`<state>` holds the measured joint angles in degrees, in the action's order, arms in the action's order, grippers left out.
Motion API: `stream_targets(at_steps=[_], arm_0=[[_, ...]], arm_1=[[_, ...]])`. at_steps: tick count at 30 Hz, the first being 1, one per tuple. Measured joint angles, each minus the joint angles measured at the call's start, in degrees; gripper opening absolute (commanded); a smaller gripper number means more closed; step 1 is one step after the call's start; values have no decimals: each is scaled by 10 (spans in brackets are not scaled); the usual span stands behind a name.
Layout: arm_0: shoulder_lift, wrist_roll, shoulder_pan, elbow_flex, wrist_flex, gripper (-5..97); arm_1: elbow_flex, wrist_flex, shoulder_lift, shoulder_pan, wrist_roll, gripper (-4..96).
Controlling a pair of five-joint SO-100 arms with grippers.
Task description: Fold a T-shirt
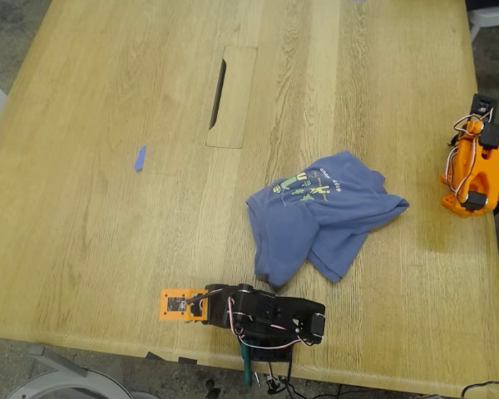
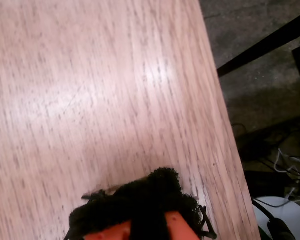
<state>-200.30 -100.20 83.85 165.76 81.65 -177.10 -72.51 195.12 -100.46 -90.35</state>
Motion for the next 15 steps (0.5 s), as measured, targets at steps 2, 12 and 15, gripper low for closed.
stream_targets(at_steps=[2,12,15], arm_0=[[0,-7,13,9,4,-1],[0,-53,61,53,41,-1],[0,-60,60,58,40,-1]], arm_1=[[-11,11,0,-15,-3,1],[-59,57,-3,-11,3,1],[-62,44,-3,-10,-6,1]])
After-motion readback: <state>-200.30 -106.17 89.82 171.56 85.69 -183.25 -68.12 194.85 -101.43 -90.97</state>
